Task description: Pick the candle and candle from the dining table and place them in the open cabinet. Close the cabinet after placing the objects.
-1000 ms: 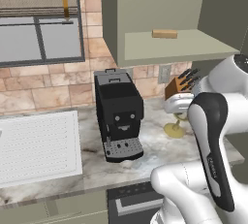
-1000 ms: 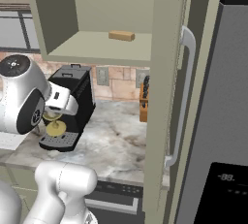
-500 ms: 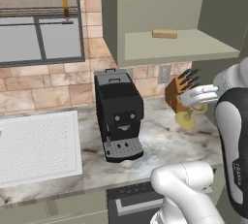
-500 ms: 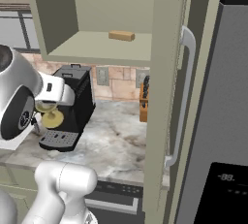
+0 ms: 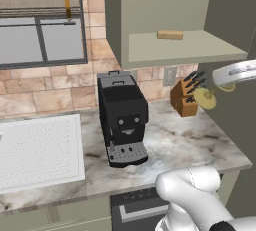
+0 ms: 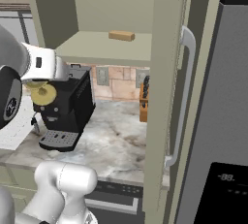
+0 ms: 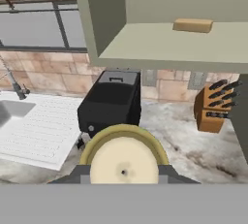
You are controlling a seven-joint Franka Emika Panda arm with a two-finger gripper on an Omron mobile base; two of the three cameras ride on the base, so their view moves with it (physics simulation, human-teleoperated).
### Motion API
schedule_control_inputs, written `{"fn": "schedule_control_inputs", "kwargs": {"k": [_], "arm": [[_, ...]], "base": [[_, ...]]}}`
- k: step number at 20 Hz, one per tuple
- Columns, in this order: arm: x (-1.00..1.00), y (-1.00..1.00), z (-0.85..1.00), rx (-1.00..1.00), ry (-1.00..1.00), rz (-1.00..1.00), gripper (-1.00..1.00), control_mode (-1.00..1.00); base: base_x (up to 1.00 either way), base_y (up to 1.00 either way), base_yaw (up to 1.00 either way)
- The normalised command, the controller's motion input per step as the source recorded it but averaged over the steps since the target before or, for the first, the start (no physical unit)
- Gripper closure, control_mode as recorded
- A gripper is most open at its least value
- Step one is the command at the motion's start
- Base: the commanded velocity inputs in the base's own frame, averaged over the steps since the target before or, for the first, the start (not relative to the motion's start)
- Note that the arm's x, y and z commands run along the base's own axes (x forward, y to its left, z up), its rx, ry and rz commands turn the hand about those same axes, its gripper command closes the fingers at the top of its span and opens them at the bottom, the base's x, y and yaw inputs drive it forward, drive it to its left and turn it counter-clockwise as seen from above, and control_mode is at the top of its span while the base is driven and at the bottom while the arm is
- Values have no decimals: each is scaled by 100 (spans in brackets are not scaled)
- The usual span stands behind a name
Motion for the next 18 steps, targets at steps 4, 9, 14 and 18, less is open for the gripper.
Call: {"fn": "schedule_control_inputs", "kwargs": {"k": [4, 9, 14, 18], "arm": [[0, 0, 51, 1, -9, 1, 100, -100], [15, 0, 20, 0, 0, 0, 100, -100], [65, 0, 0, 0, -4, 0, 100, -100], [79, 0, 0, 0, -10, 0, 100, -100]], "base": [[0, 0, 0], [0, 0, 0], [0, 0, 0], [0, 0, 0]]}}
